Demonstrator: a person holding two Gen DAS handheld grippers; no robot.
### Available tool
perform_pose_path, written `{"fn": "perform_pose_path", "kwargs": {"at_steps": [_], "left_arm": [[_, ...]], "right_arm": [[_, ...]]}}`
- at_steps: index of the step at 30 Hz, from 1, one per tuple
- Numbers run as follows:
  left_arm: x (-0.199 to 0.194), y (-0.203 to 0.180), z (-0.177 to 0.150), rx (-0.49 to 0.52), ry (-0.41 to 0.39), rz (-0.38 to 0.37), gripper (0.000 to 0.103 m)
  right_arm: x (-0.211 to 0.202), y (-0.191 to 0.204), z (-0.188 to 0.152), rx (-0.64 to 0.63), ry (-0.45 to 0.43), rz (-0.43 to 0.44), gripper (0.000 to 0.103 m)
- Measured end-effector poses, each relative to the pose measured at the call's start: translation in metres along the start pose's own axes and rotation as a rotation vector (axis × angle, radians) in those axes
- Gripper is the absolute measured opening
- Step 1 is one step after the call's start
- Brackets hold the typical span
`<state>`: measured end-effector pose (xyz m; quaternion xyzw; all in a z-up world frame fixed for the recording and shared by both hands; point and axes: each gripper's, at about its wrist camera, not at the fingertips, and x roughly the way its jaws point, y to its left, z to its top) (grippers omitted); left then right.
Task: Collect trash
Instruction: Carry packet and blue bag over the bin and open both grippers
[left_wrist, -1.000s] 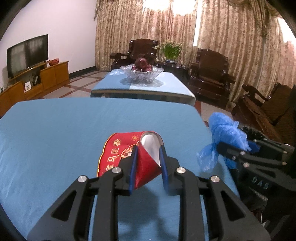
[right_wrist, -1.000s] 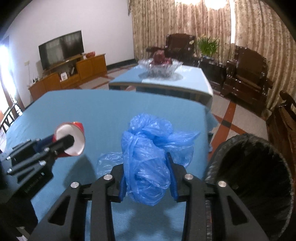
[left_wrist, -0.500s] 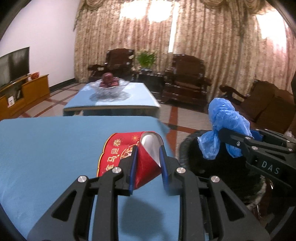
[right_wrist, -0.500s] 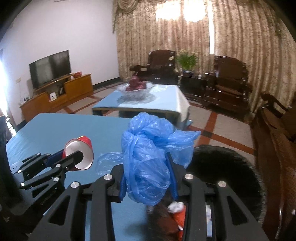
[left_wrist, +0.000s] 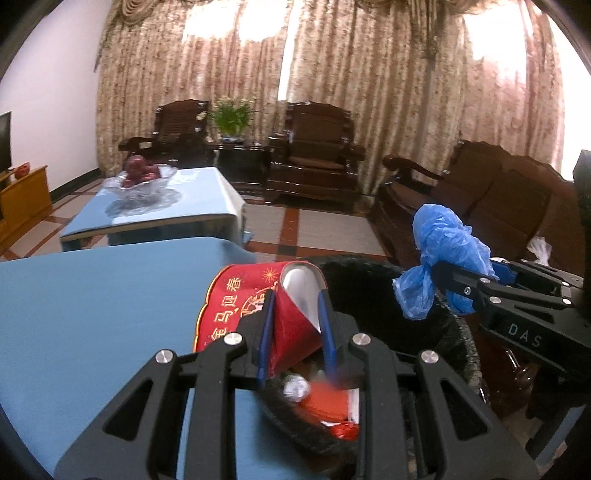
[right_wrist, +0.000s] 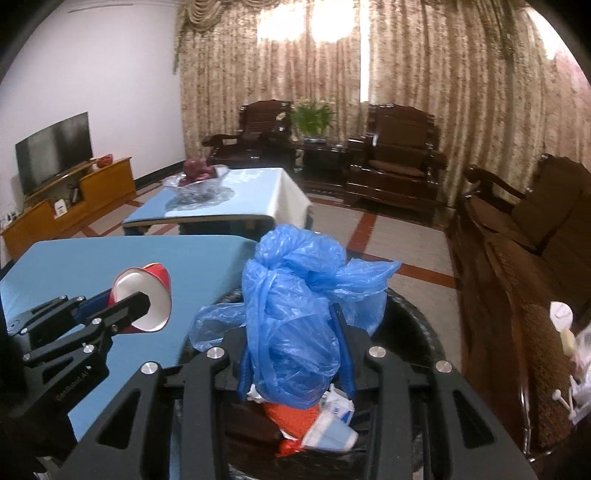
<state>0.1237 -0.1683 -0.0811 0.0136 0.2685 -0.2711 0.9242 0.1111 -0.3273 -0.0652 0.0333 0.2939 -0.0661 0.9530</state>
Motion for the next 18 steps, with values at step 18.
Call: {"fn": "perform_pose_path", "kwargs": {"at_steps": [18], "left_arm": [[0.069, -0.037, -0.005, 0.025, 0.073, -0.149, 0.026]], "right_arm": [[0.051, -0.056, -0.022, 0.024, 0.063, -0.070, 0.043]]}}
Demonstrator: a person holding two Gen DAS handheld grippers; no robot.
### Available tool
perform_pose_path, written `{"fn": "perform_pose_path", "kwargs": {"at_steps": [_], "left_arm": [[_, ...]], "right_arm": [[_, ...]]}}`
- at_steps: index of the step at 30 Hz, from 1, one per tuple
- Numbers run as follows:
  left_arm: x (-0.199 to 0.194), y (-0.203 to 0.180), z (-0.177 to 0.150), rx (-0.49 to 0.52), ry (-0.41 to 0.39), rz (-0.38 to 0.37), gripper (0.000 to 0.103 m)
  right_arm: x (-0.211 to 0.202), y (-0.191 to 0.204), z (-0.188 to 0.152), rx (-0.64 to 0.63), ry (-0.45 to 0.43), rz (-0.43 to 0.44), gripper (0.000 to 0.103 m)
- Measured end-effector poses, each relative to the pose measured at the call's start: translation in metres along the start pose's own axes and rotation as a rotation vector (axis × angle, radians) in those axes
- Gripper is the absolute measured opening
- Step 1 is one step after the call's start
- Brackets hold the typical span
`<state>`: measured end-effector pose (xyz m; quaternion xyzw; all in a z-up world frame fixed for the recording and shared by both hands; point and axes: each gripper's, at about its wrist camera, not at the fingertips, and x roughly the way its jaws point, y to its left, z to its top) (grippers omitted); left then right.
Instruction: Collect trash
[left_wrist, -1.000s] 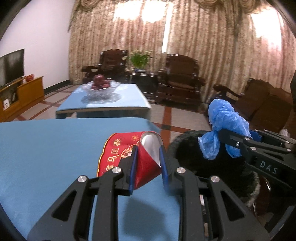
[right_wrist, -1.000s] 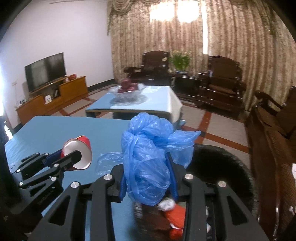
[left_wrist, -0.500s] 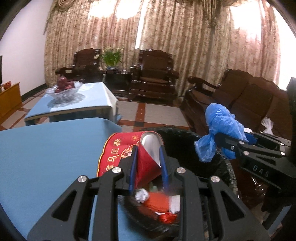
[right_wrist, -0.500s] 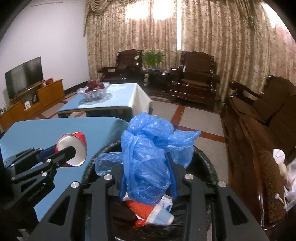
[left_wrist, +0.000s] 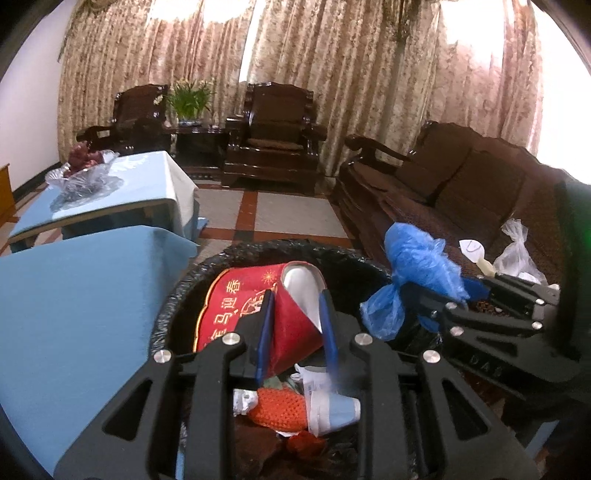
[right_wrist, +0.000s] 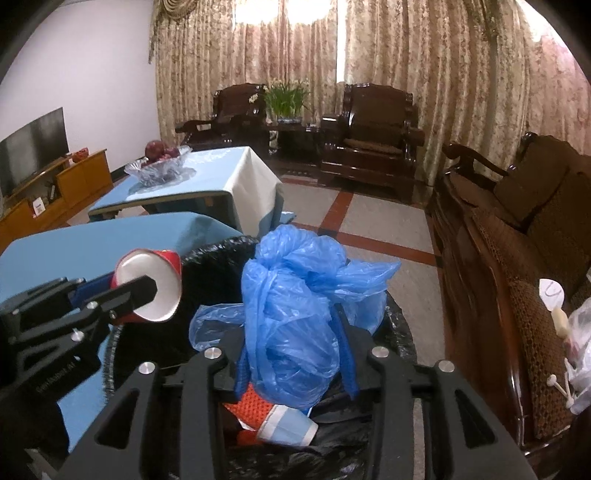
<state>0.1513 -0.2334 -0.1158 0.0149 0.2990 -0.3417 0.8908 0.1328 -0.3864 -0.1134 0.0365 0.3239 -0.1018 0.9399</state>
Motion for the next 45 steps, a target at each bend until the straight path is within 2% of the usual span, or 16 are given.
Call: {"fn": "perform_pose_path", "kwargs": {"at_steps": [1, 2, 3, 5, 8, 15, 27, 34, 45], "left_arm": [[0.002, 0.001, 0.002, -0.006, 0.005, -0.008, 0.028], [0.005, 0.003, 0.003, -0.015, 0.009, -0.015, 0.039], [0.005, 0.004, 0.004, -0.019, 0.007, -0.018, 0.049], [0.004, 0.007, 0.007, -0.020, -0.008, -0.018, 0.056], [-0.001, 0.008, 0.010, -0.012, -0.023, -0.005, 0.065], [-0.024, 0.022, 0.014, -0.027, -0.043, 0.042, 0.087], [-0.094, 0.041, 0.007, -0.046, -0.073, 0.149, 0.094], [-0.137, 0.040, 0.006, -0.050, -0.102, 0.213, 0.095], [-0.204, 0.034, -0.001, -0.043, -0.140, 0.288, 0.096]], "right_arm": [[0.004, -0.001, 0.000, -0.003, 0.006, -0.011, 0.045], [0.006, -0.001, 0.000, -0.005, 0.013, -0.021, 0.050], [0.008, -0.003, -0.002, -0.006, 0.016, -0.033, 0.061], [0.009, -0.005, -0.005, -0.007, 0.009, -0.070, 0.075], [0.004, -0.006, -0.007, -0.009, -0.005, -0.093, 0.089], [-0.014, -0.007, -0.009, 0.053, -0.017, -0.070, 0.094], [-0.067, 0.012, -0.006, 0.095, -0.066, 0.021, 0.097], [-0.107, 0.036, -0.005, 0.056, -0.092, 0.063, 0.097], [-0.158, 0.064, -0.003, 0.016, -0.140, 0.082, 0.097]]}}
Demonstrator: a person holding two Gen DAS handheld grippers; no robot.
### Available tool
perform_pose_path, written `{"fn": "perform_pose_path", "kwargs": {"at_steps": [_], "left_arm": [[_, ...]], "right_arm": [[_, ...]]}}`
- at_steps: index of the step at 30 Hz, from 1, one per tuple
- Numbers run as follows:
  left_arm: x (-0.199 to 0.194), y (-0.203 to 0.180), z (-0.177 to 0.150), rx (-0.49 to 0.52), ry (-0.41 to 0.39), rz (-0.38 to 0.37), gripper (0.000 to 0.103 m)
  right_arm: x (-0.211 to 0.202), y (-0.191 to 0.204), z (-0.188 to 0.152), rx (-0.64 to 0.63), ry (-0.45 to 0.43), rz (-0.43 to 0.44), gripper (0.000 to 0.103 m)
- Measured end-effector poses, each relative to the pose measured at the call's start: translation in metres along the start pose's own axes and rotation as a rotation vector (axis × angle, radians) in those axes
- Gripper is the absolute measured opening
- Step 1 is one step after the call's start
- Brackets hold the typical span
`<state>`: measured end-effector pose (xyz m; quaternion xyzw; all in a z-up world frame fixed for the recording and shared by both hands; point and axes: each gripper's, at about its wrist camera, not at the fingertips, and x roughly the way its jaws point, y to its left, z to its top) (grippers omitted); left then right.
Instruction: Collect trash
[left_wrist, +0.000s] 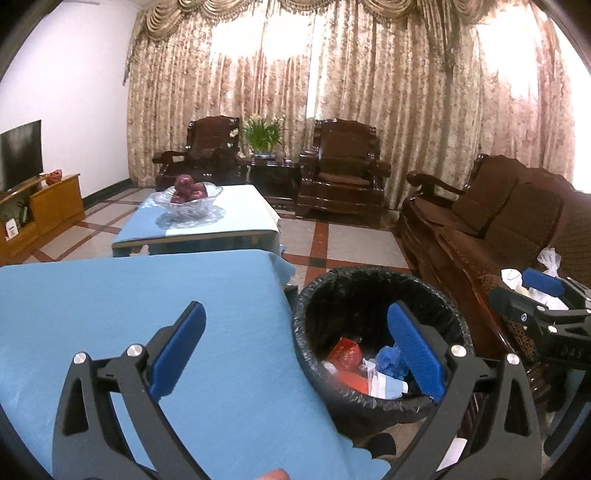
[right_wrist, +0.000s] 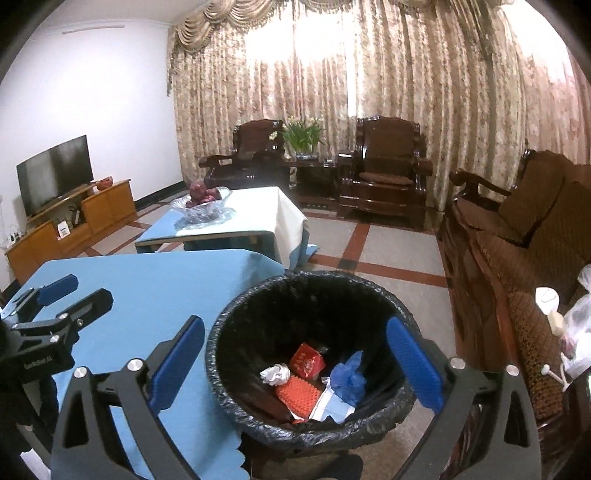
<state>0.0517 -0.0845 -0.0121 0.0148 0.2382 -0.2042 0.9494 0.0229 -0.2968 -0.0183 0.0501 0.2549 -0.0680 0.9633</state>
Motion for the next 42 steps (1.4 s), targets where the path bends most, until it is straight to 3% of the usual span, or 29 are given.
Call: {"fn": "perform_pose_path", "kwargs": {"at_steps": [18, 42], "left_arm": [[-0.075, 0.004, 0.000, -0.010, -0.087, 0.029, 0.096], [-0.091, 0.012, 0.004, -0.014, -0.112, 0.064, 0.096]], "right_arm": [[-0.047, 0.034, 0.001, -0.051, -0.058, 0.021, 0.097], [-0.062, 0.041, 0.002, -0.068, -0.096, 0.027, 0.097]]}}
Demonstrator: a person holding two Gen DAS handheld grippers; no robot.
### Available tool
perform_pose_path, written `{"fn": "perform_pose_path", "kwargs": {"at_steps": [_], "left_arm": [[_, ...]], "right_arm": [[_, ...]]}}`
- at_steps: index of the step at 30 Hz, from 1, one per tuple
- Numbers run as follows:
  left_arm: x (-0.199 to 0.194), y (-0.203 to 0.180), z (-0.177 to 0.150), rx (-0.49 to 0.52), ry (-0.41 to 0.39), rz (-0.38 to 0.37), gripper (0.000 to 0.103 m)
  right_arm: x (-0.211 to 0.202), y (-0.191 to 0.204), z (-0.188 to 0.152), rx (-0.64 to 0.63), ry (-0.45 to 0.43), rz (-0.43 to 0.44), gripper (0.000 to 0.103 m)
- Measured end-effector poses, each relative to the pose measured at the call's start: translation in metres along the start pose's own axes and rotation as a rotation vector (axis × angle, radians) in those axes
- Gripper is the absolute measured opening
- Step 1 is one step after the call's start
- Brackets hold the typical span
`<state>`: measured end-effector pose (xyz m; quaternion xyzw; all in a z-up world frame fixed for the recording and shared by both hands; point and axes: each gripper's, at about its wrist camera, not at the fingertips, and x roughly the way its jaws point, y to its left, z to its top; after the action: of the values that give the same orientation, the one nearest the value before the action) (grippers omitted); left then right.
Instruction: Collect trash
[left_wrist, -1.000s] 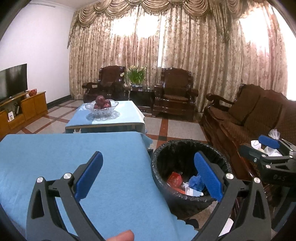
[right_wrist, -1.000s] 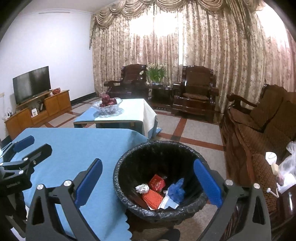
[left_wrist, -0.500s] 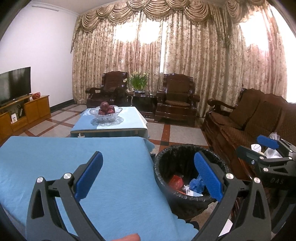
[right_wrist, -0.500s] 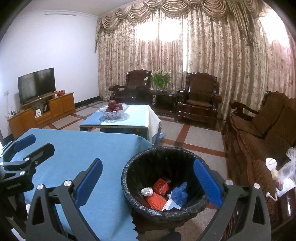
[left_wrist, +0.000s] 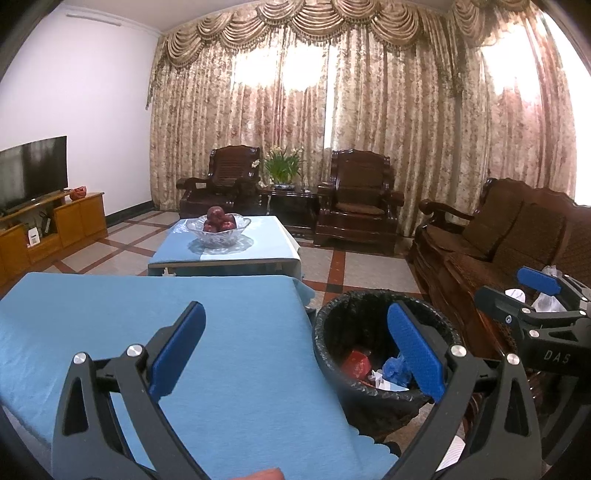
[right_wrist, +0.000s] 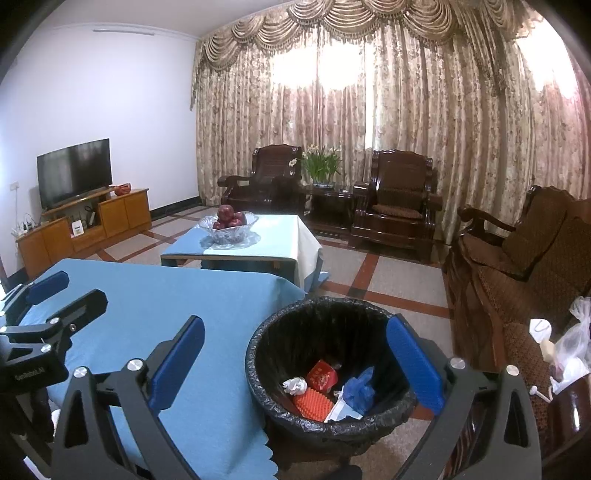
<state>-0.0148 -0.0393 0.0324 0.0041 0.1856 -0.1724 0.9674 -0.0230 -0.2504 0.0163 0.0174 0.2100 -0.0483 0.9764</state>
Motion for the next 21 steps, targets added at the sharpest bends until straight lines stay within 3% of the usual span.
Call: {"fn": "perform_pose_path", "kwargs": {"at_steps": [21], "left_arm": [[-0.0006, 0.0016, -0.0009, 0.001, -0.002, 0.001, 0.096]], "right_arm": [[-0.0022, 0.0035, 0.0017, -0.005, -0.002, -0.003, 0.097]]}}
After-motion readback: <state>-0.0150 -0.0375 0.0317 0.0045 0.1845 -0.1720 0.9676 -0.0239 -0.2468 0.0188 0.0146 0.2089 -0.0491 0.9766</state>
